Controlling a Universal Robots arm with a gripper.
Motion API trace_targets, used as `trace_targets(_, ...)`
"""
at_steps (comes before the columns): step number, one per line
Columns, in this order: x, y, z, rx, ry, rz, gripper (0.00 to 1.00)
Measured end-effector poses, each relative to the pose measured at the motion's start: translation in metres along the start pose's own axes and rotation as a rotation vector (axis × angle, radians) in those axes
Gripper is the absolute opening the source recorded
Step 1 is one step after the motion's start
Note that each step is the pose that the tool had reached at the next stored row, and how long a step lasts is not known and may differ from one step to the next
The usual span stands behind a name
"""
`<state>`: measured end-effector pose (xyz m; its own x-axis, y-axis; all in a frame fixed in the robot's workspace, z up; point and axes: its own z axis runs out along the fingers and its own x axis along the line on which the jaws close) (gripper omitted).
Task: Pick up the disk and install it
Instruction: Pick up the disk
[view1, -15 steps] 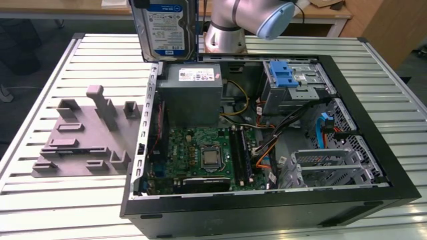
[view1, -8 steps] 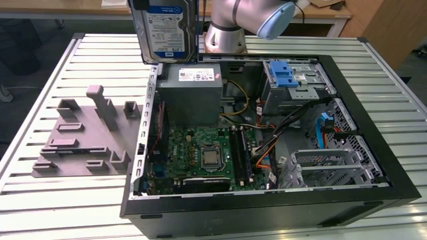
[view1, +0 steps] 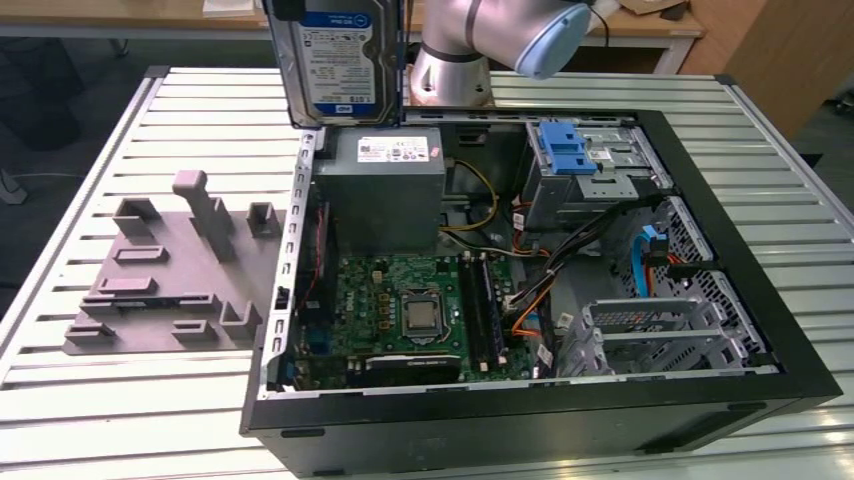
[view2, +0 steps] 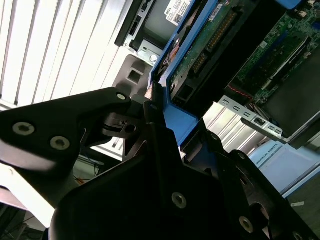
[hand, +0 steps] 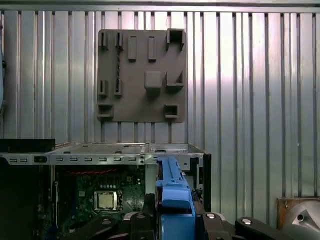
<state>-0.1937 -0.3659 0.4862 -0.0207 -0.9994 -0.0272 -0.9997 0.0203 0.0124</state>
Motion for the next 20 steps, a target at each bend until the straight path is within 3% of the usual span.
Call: trace_targets(20,-0.0004,-0.0212,-0.0003,-0.0001,0.0001,0.000,0.37)
